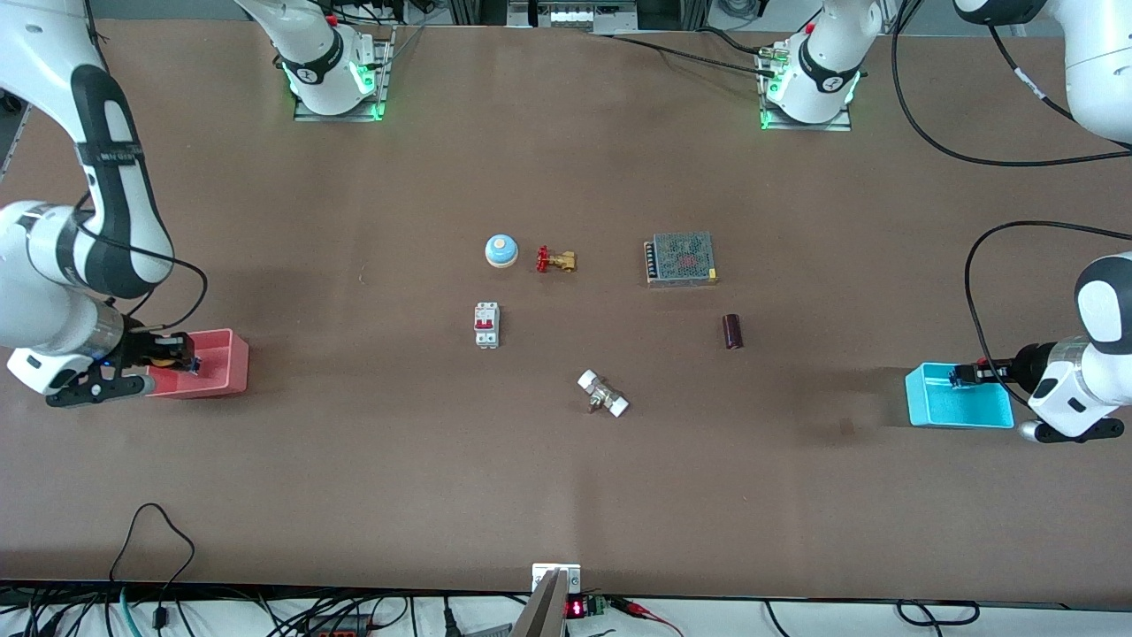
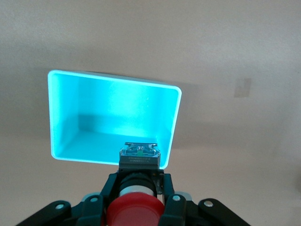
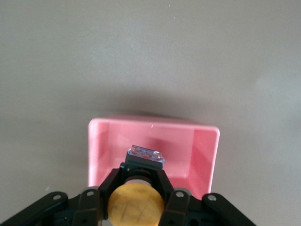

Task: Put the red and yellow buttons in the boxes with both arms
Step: 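Carry the yellow button to the pink box while the left gripper carries red to cyan, then lower and release the yellow button with the right gripper while the left releases red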

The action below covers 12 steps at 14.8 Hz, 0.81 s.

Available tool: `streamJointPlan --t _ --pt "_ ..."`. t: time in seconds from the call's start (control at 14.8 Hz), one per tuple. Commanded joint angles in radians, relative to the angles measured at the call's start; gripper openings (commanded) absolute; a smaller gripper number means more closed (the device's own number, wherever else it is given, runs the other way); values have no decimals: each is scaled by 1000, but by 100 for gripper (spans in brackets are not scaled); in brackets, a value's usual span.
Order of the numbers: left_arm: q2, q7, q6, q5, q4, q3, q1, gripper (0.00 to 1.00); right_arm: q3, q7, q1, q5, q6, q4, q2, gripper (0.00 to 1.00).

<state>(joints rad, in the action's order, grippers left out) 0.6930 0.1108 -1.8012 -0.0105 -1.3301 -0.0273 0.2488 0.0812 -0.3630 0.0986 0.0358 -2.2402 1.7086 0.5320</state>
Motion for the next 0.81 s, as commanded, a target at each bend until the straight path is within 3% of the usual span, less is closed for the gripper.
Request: streamJointPlan --t 0.0,0.61,0.68,0.75 --pt "68 23 6 3 100 -2 3 21 -17 -50 33 -19 -38 -37 52 24" --pt "152 104 -67 9 135 1 29 21 -29 -48 39 -57 -61 -33 100 26" --pt "161 105 -67 9 135 1 29 21 -29 -48 39 -57 -61 -33 100 33" --pt "169 105 -69 9 137 0 30 21 -29 -50 39 -57 -61 -33 103 34"
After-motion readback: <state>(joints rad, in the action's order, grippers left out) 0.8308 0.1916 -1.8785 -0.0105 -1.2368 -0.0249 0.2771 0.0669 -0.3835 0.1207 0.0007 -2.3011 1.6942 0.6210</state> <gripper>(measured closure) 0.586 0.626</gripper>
